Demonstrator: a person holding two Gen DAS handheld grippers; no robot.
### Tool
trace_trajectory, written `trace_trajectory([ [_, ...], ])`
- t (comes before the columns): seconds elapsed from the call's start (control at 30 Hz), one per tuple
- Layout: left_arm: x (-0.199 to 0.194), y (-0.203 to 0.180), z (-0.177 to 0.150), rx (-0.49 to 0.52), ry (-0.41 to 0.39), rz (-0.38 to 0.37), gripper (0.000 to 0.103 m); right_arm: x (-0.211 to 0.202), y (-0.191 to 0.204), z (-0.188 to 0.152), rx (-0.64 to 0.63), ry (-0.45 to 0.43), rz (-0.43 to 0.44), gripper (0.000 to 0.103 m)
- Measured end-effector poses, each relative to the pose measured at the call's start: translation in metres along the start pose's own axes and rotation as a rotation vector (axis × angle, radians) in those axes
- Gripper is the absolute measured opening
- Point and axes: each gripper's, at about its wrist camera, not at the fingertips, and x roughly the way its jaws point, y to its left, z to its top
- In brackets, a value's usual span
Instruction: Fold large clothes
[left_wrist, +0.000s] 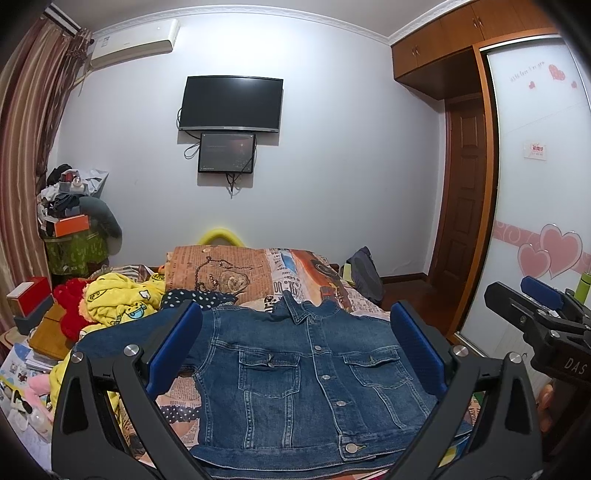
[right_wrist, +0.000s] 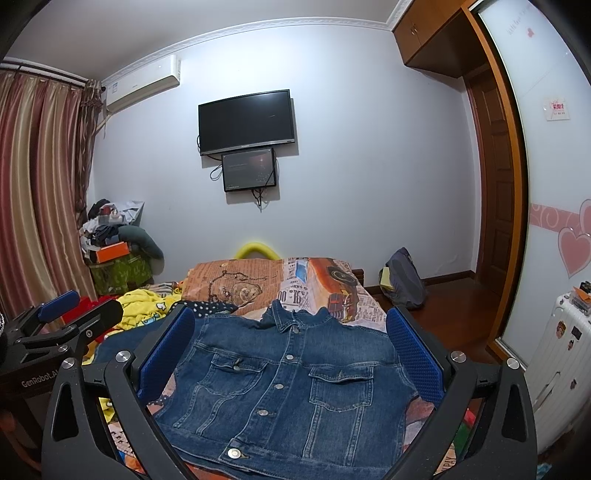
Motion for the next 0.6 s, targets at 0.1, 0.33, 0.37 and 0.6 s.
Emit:
trace_trajectory([
  [0.1,0.0012,-0.0007,0.0006,0.001,0.002,-0.002,0.102,-0.0001,-0.0008,0.0003,0.004,0.0,0.002,0.103],
  [0.33,0.0027,-0.0024,-0.0004,0.004,0.004,0.002,0.102,0.0002,-0.0005,0.0013,0.003,0.002,0.001,0.103],
  [0.37,0.0032,-0.0021,-0.0007,0.004,0.004,0.002,0.102,0.0007,-0.0005,0.0012,0.004,0.002,0.001,0.103],
  [0.6,0.0034,-0.0015,-0.0007,0.003,0.003,0.004,0.102,0.0005,-0.0015,0.0031,0.006,0.004,0.0,0.103],
])
